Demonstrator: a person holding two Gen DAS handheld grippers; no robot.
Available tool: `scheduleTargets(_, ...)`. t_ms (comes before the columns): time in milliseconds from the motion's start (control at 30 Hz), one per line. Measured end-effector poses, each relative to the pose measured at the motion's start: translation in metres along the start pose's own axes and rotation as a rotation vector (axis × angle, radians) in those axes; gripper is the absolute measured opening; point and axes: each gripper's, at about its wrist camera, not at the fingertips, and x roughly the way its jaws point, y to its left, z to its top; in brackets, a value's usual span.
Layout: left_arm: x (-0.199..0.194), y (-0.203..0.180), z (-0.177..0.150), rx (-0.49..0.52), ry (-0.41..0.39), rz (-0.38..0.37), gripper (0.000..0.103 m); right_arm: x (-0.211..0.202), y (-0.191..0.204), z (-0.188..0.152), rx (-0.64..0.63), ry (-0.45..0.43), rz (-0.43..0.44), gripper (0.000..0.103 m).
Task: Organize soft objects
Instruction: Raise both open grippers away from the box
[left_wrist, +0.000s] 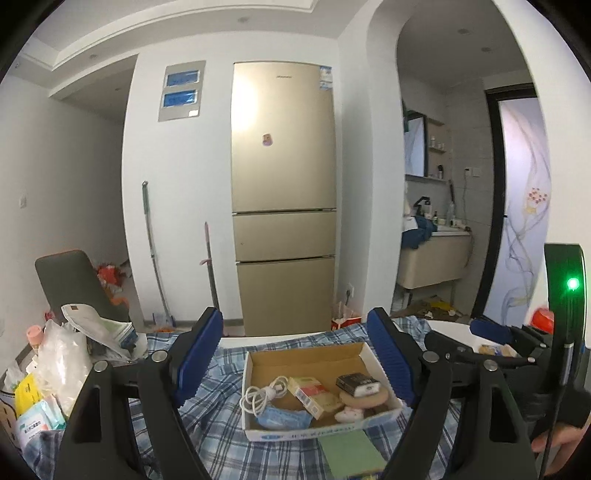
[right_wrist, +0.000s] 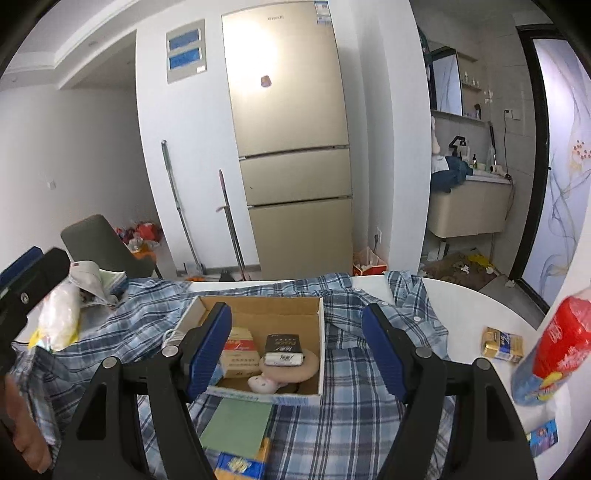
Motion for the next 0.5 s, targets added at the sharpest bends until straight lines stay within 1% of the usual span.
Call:
scheduleTargets(100,-0.02,0.001,-0.012,0.019,-0.036,0.008,0.085,-0.012,0.003,-0.015,0.005,-0.007,0.01,0.072)
scheduleTargets(200,-0.033,0.003,-0.026,0.02,-0.053,-0.011,0.088,-0.015,0.004,-0.031,-0.001,-0.006,0.023,0.073)
scheduleTargets(233,-0.037,0.003,-0.032,0.02,-0.066,-0.013,0.093,-0.014,0.006,-0.036,-0.007,-0.008,0.023,0.075)
scheduleTargets(267,-0.038,0.004,-0.036,0.021,-0.074,-0.014,0.101,-0.013,0.006,-0.04,-0.011,-0.012,0.024,0.076)
scheduleTargets(300,-0.04,0.004,-0.042,0.024,-0.088,-0.01,0.103,-0.012,0.006,-0.045,-0.016,-0.014,0.022,0.078)
scheduleTargets(367,-0.042,0.003,-0.052,0.033,-0.103,-0.003,0.103,-0.01,0.007,-0.054,-0.015,-0.016,0.02,0.084)
scheduleTargets(433,-0.037,0.004,-0.064,0.031,-0.097,-0.004,0.103,-0.007,0.005,-0.062,-0.001,-0.022,0.024,0.096)
scheduleTargets(500,-0.031,0.007,-0.074,0.016,-0.082,-0.008,0.103,-0.009,0.002,-0.074,0.017,-0.044,0.011,0.102)
